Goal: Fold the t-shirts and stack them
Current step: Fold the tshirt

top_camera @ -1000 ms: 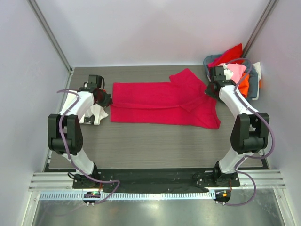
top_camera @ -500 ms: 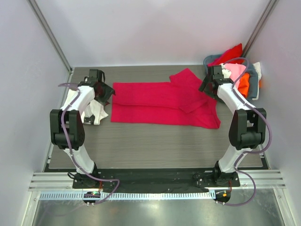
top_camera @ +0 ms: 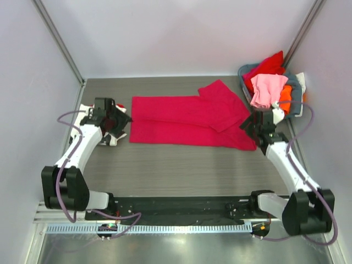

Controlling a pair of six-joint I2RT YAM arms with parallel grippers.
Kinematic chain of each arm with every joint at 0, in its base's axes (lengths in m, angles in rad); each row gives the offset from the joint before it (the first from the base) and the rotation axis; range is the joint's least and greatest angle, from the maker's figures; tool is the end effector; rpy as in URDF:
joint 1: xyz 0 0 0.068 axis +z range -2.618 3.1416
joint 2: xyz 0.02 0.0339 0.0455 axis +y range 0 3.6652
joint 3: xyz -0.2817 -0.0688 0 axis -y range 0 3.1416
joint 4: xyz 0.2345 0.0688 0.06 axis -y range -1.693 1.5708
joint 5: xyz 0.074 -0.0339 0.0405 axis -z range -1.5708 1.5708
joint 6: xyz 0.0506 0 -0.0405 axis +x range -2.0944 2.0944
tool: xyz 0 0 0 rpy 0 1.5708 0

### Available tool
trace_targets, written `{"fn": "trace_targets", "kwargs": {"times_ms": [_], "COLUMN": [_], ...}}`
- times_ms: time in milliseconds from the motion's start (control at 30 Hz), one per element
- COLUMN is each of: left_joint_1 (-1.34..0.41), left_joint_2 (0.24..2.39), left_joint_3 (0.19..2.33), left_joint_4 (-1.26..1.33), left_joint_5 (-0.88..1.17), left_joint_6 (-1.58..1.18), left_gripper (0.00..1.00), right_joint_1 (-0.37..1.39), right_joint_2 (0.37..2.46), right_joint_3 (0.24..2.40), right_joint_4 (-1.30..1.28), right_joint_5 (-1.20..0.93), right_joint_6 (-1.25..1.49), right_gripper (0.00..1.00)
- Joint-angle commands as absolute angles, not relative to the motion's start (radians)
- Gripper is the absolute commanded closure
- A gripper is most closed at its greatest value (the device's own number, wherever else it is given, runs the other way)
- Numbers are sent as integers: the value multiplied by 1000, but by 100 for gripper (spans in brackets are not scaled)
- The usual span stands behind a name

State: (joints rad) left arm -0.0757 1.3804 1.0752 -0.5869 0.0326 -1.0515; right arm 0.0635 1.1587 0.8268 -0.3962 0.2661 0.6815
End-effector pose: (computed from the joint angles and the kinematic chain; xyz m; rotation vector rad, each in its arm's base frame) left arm 0.2856 -0.0233 0.2799 -1.1763 2.2477 -0.5134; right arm 0.2405 0.0020 0.2702 0.8184 2.1167 0.0871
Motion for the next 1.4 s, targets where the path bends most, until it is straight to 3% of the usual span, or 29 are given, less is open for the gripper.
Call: {"fn": "trace_targets", "kwargs": {"times_ms": [0,133,333,833,967,1133,1233,1367], "left_joint_1": [-90,-118,-144,-147,-147,-147,-152,-164], "left_joint_2": [1318,1282,1287,1278,1290,1316,1328,1341], "left_joint_3": [923,830,752,729,727,724,715,692], "left_joint_4": [-480,-417,-354,-351,-347,-331,-307,-256], "left_joint_5": [95,117,121,51,31,28,14,-28], "left_joint_6": [-1095,-1115,-1115,-1118,-1123,-1131,-1138,-1146], "left_gripper": [36,36,38,40,41,43,45,46], "right_joint_1": [61,63,61,-77,-86,-89,-89,-87], "right_joint_2": [1043,947,962,1207,1246,1282,1276,1241], "right_joint_3": [651,537,437,422,431,442,439,431], "right_joint_4": [-282,-267,-207,-72,-34,-14,-12,-12], "right_joint_5": [251,299,325,362,359,338,337,334], "right_joint_6": [799,862,948,1063,1045,1020,1006,979], "right_gripper": [33,39,49,53,61,91,97,99]}}
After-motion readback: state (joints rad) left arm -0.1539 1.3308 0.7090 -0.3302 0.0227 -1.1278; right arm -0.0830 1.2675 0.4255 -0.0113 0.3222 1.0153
